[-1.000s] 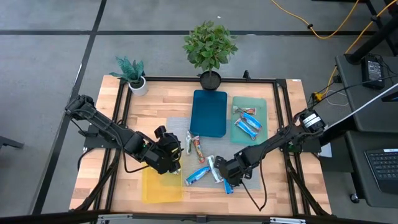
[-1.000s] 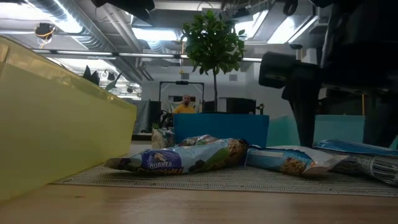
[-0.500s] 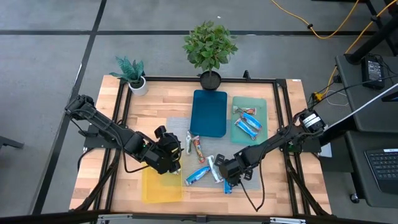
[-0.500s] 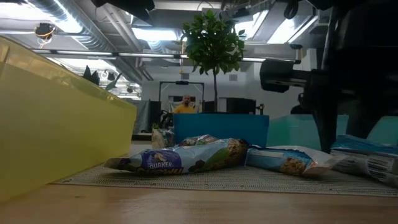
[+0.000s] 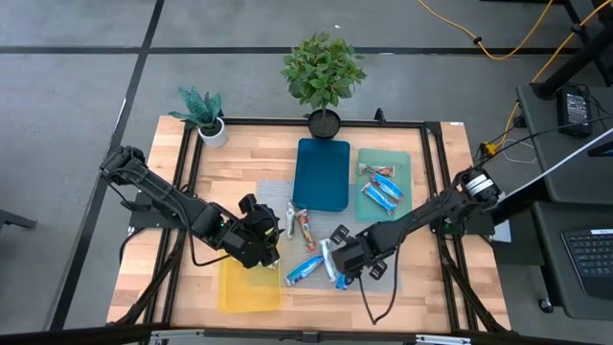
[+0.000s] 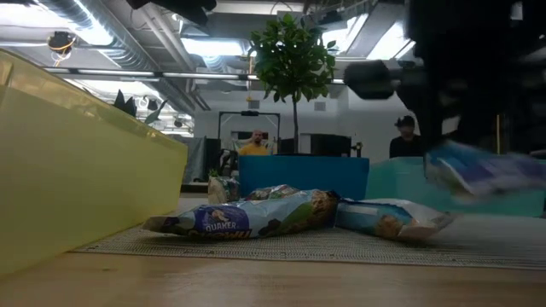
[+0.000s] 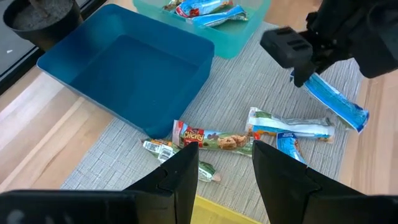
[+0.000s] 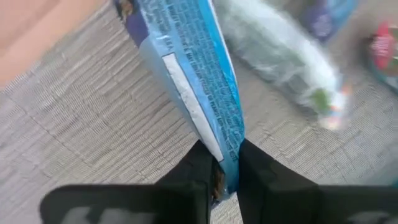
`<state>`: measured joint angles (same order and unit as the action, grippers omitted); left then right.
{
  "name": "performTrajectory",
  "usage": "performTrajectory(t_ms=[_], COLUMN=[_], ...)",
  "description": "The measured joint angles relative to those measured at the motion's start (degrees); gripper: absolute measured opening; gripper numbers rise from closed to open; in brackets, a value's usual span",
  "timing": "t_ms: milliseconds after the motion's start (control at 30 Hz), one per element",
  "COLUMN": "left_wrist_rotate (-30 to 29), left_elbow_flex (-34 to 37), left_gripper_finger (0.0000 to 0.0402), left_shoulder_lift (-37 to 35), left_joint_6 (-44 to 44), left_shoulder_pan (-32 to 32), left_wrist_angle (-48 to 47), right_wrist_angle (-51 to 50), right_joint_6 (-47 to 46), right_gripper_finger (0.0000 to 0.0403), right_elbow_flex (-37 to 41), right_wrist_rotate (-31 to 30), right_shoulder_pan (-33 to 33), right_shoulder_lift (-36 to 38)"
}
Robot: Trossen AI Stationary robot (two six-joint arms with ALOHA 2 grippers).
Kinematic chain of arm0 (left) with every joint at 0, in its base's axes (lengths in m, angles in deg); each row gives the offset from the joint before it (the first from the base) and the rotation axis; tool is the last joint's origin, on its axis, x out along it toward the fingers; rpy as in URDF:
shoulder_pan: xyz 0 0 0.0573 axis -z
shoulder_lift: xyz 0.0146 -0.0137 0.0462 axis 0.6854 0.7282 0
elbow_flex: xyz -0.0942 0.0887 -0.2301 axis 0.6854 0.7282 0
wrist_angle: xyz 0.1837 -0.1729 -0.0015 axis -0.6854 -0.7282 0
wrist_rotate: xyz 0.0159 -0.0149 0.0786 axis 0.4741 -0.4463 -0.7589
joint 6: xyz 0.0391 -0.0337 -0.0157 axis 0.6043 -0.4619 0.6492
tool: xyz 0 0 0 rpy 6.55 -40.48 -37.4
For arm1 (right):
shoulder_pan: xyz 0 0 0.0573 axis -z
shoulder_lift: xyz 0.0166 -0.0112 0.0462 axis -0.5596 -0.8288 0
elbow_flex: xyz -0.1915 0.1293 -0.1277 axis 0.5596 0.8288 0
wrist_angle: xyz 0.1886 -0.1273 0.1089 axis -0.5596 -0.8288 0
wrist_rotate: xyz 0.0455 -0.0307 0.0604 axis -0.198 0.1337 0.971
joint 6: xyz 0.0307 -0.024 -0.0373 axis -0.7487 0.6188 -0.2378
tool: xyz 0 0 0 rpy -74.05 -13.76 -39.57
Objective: Pick and place Granola Bars by type
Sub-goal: Put the blue granola bar into the blue bin
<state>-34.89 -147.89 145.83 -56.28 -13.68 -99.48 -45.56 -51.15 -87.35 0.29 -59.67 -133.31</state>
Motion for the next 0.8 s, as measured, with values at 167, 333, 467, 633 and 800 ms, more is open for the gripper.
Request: performTrajectory(t_ms=[167,333,467,633,800], left_wrist_rotate=[-0.1,0.0,0.0,0.0,0.0], left_elbow_flex=[0.0,0.0,0.0,0.0,0.0], left_gripper_finger=[0.0143,0.0143,0.0143,0.0143,0.0143], left_shoulder_lift=[0.0,0.0,0.0,0.0,0.0], left_joint_6=[0.0,0.2,3.0,10.9,14.3], left_shoulder_pan=[0.0,0.0,0.0,0.0,0.0], left_wrist_angle=[0.0,0.0,0.0,0.0,0.0], right_wrist_angle=[-4.9,-9.6,-13.0,-17.5,-22.5], right_joint_6=[-6.3,-11.6,-16.3,-22.0,-27.3], right_gripper_finger=[0.0057,0.0071,0.0047,0.0048,0.0069], right_elbow_flex=[-5.3,-10.9,-14.7,-18.3,-21.9], right_wrist_rotate=[0.1,0.2,0.2,0.2,0.2], right_shoulder_pan=[1.4,2.9,5.1,8.4,12.3], right_shoulder_lift=[0.0,0.0,0.1,0.1,0.1])
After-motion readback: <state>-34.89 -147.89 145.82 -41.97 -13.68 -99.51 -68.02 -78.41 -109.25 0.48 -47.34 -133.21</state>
